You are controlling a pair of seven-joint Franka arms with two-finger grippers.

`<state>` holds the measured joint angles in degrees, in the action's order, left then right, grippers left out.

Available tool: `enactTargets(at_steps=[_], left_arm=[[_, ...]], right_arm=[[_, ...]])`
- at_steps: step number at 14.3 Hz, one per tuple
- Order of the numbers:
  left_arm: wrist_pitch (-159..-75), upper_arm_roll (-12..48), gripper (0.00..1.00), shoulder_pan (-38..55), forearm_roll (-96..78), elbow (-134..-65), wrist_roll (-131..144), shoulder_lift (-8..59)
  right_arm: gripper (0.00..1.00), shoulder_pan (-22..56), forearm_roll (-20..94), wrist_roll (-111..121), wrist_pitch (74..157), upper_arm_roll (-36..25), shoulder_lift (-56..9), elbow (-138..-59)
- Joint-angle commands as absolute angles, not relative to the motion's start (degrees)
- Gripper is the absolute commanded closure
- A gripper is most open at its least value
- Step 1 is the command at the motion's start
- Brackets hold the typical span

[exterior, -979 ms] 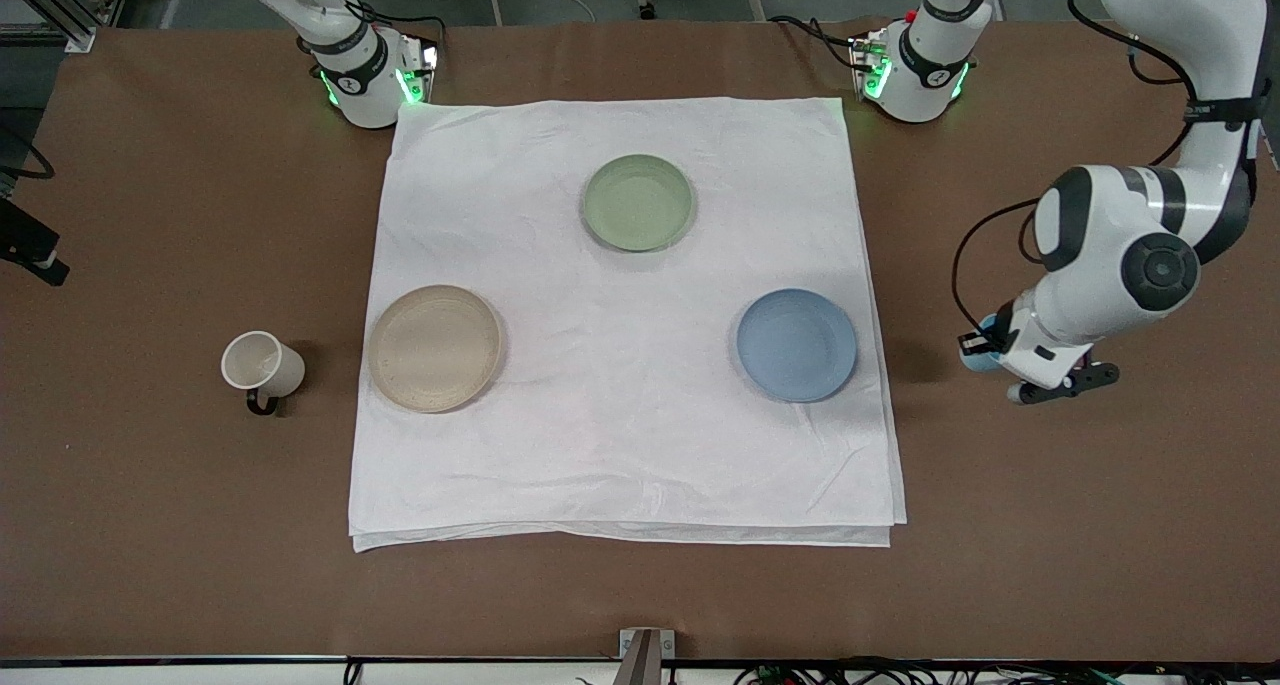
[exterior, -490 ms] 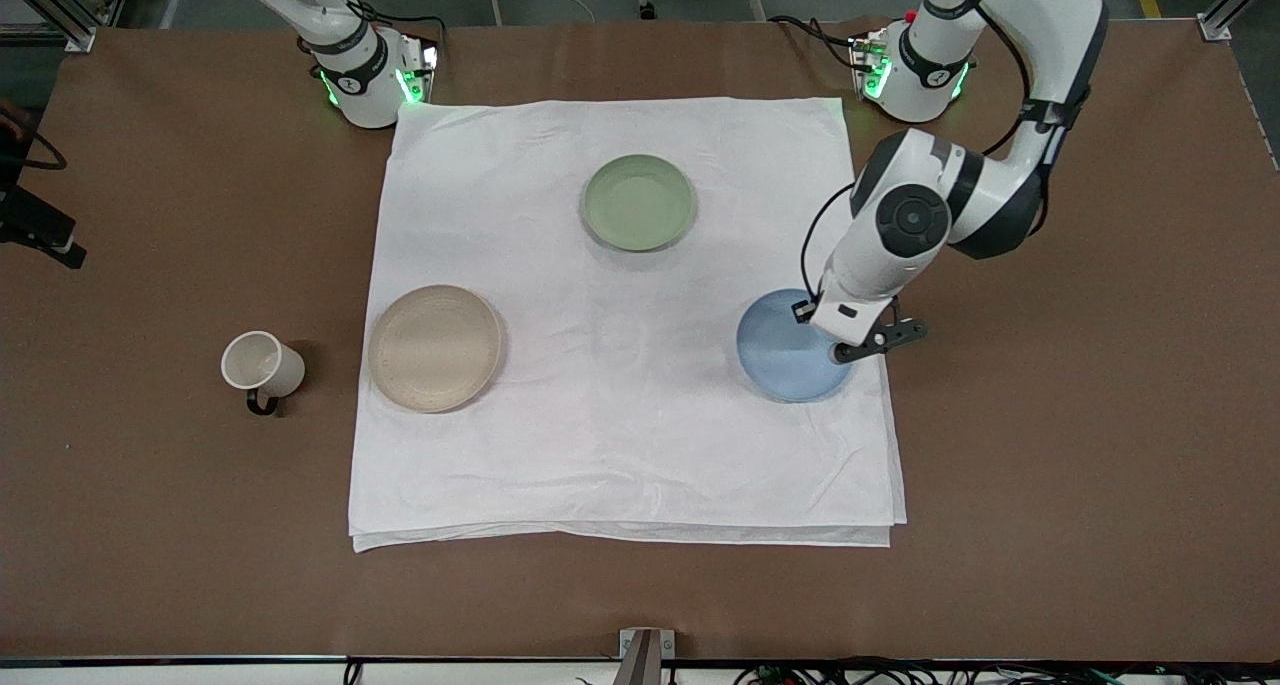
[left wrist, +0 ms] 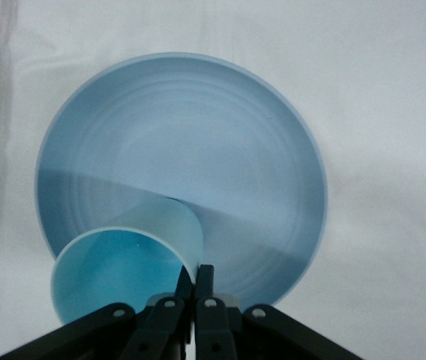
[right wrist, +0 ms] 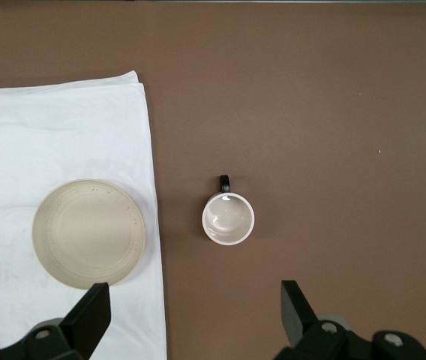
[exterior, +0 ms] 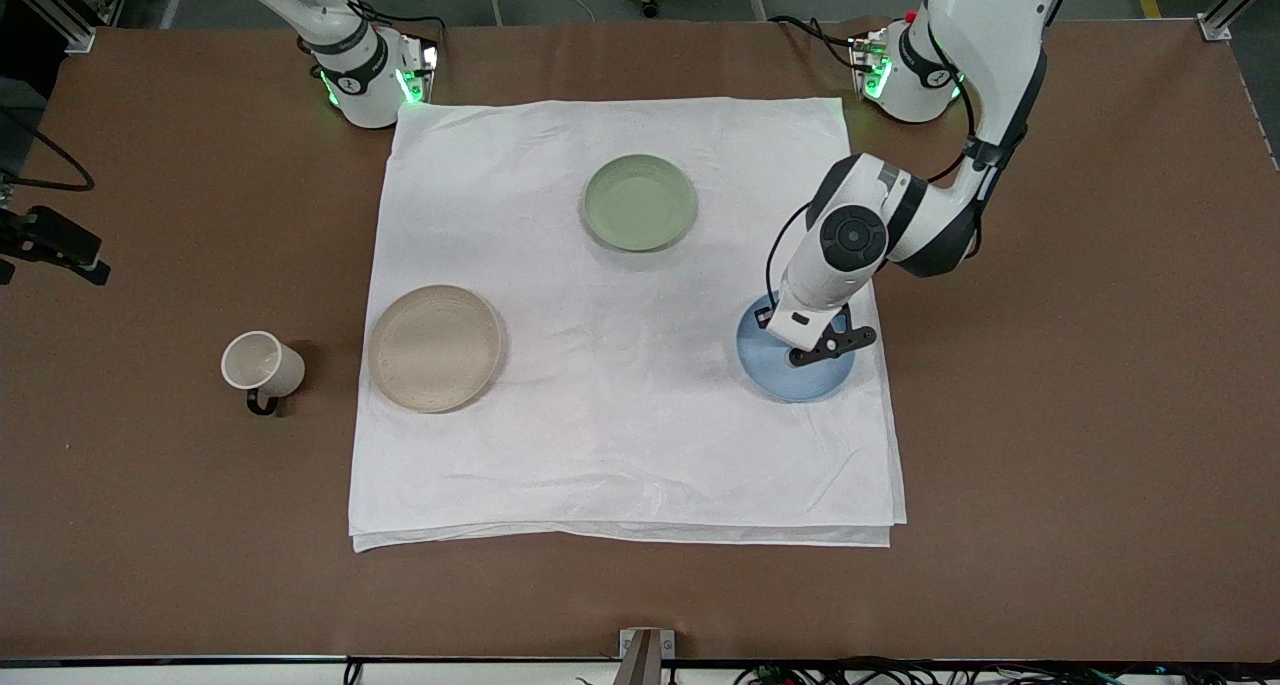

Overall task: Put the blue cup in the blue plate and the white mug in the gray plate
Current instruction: 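Carry the blue cup over the blue plate and lower it, then open the left gripper and withdraw it from the cup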

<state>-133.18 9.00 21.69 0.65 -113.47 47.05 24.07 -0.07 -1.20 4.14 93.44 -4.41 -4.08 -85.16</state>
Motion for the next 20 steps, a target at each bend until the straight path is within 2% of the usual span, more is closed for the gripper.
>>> enactTargets(at_steps=[1,2,3,5,8,13,17,20], left_arm=[[-133.59,8.70,0.44,21.89,2.63,-112.94,47.46,23.47],[-132.98,8.70,0.14,21.80,2.64,-112.24,47.20,22.94],[-132.02,8.70,0.08,21.71,2.64,-111.63,47.20,21.98],[-127.12,8.70,0.08,21.10,2.64,-108.39,46.15,19.53],[-113.86,8.70,0.08,19.78,2.55,-102.14,42.90,14.08],[-99.96,8.70,0.08,14.69,1.67,-101.69,33.95,0.20],[-93.97,8.61,0.08,6.18,-0.60,-101.78,21.57,-6.40],[-93.78,8.44,0.08,0.63,-3.16,-100.90,13.38,-7.91]], right_arm=[[0.00,0.79,-0.62,4.31,93.34,-5.10,-3.34,-85.78],[0.00,0.79,-0.62,4.39,93.34,-5.10,-3.34,-85.87],[0.00,0.97,-0.70,4.39,93.60,-5.10,-3.34,-85.87],[0.00,0.71,-0.62,4.22,94.65,-5.18,-3.52,-85.87],[0.00,0.79,-0.53,4.04,94.92,-5.19,-3.60,-85.87],[0.00,0.70,-0.44,3.87,95.01,-5.19,-3.60,-85.78],[0.00,0.70,-0.44,3.78,95.45,-5.27,-3.60,-85.78],[0.00,0.62,-0.53,3.78,95.19,-5.27,-3.60,-85.78]])
